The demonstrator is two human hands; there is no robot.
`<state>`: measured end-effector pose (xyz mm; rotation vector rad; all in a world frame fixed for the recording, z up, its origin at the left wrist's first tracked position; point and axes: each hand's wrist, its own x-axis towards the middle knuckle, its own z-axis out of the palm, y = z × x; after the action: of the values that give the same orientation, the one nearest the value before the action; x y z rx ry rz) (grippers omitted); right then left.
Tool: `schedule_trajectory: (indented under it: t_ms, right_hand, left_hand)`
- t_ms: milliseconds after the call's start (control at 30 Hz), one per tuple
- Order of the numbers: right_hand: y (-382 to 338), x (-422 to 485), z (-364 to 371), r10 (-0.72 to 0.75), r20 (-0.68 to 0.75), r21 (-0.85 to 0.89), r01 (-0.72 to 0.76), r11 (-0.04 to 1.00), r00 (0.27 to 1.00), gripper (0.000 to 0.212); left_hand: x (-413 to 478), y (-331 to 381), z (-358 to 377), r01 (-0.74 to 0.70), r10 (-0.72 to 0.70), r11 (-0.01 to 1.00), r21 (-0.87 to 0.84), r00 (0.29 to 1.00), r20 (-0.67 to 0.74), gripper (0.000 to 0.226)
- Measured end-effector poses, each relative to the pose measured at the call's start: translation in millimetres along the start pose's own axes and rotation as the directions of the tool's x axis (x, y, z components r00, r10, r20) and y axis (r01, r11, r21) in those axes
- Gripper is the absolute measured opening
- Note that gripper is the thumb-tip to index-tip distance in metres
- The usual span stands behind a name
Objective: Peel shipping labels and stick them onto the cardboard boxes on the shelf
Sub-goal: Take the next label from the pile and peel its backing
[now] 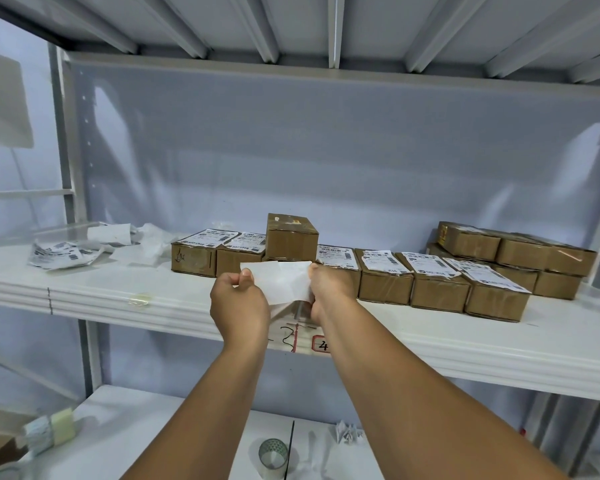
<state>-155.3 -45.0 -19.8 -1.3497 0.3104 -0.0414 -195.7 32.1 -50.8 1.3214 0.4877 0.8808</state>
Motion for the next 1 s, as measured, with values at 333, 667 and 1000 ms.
schedule_trajectory:
  t_ms: [333, 667, 1000]
  right_hand:
    - [0, 14, -7, -0.022, -0.009, -0.024, 0.022, 0.999, 1.0, 0.027]
    - [-6, 18, -22, -0.036, -0.018, -0.07, 0.034, 0.997, 0.999, 0.023]
    - [-4, 28, -30, 0.009, -0.098, -0.118, -0.021, 0.993, 0.995, 0.028]
  left_hand:
    - [0, 1, -3, -0.001, 0.001, 1.0, 0.01, 1.0, 0.009, 0.02]
    - [3, -1, -6, -0.004, 0.004, 1.0, -0.002, 1.0, 0.016, 0.02]
    - [9, -12, -11, 0.028, -0.028, 1.0, 0.002, 0.999, 0.031, 0.021]
